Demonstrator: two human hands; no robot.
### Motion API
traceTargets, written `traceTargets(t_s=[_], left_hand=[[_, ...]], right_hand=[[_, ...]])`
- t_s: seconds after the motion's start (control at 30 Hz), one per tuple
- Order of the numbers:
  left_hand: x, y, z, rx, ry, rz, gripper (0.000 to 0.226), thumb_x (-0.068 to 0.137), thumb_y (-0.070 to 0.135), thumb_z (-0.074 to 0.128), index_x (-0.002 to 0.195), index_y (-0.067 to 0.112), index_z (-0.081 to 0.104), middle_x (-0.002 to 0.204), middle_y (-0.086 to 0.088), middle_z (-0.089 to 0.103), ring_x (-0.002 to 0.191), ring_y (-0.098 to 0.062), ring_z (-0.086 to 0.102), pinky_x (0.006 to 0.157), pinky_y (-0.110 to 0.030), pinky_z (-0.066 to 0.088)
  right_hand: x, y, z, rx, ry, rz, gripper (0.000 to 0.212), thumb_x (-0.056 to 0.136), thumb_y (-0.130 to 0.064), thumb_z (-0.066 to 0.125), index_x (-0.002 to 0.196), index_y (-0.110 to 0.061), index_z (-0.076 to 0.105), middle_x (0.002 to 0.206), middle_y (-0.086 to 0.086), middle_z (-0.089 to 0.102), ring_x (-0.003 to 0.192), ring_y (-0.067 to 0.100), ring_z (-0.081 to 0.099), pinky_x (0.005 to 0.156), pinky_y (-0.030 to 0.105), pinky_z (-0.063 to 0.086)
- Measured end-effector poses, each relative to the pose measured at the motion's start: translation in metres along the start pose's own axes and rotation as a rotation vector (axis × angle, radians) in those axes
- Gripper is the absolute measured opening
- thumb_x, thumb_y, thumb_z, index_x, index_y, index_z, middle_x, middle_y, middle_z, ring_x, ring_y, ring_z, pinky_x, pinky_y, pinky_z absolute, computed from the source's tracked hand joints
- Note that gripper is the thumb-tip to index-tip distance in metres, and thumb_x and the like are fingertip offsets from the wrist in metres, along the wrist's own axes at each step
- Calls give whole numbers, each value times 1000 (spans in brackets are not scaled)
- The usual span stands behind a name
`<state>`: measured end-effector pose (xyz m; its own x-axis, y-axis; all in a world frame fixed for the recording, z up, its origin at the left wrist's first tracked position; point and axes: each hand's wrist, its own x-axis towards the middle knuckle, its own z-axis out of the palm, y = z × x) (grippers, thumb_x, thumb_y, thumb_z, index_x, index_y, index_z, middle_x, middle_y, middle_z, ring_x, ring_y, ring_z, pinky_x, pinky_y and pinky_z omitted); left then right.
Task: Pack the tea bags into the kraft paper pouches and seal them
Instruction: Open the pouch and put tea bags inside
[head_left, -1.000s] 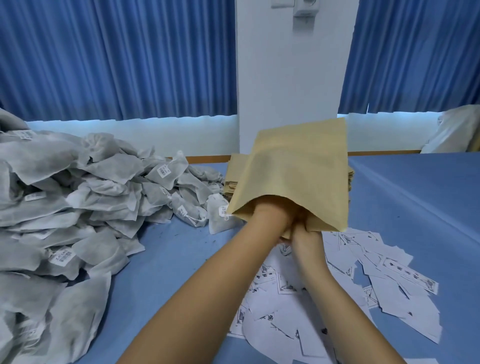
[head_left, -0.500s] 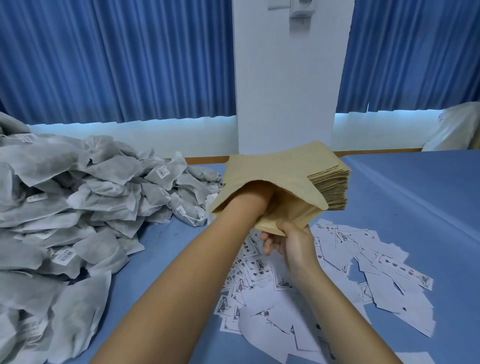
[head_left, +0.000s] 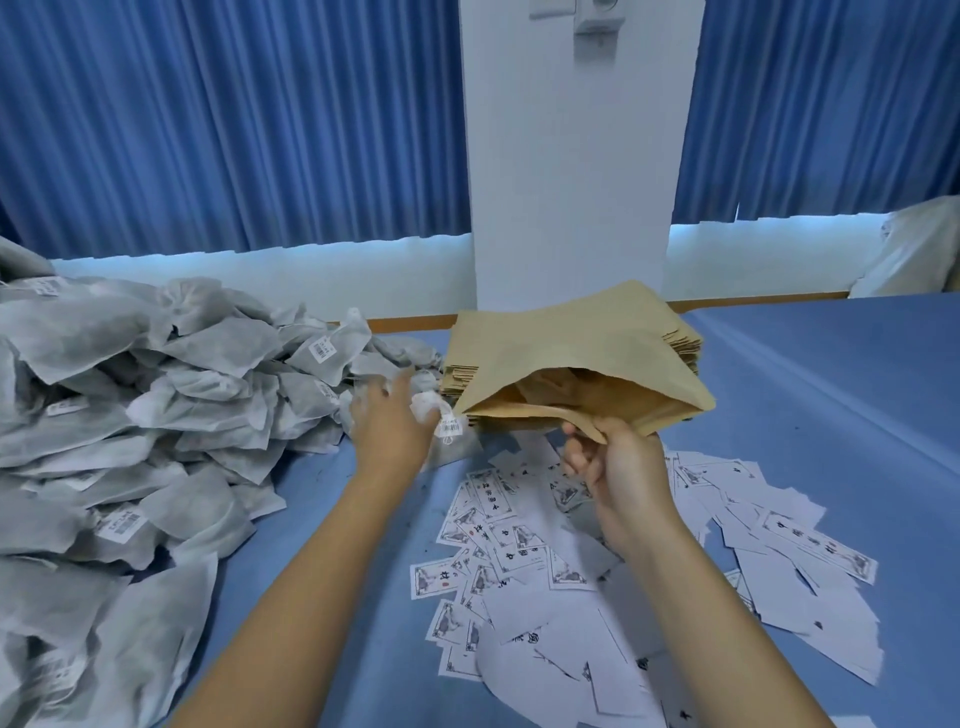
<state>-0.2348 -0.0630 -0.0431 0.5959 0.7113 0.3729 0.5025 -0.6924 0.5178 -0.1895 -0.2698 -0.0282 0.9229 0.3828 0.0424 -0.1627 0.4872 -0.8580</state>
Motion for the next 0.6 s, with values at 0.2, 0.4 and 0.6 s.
traceTargets(t_s=[0.2,0.4,0.6], left_hand=[[21,-25,61,324,-365,31,72,82,67,53,141,29,39,154,-6,24,141,-47,6,109,-63,21],[4,-14,64,252,-93,20,30,87,30,63,111,12,59,126,-12,48,123,-38,28,90,-43,43],[-35,12,3,-587,544,318,16,74,8,61,85,13,50,89,-13,45,78,-24,44,62,-22,28]], right_hand=[[5,2,-3,65,-6,47,29,99,-4,33,80,-1,55,49,1,55,37,11,37,41,21,38],[5,2,-4,66,18,42,26,98,-2,33,83,-5,54,59,3,63,35,10,36,42,23,36],[3,5,-6,20,26,49,65,97,-2,33,39,-18,57,67,8,63,37,11,34,47,27,31]])
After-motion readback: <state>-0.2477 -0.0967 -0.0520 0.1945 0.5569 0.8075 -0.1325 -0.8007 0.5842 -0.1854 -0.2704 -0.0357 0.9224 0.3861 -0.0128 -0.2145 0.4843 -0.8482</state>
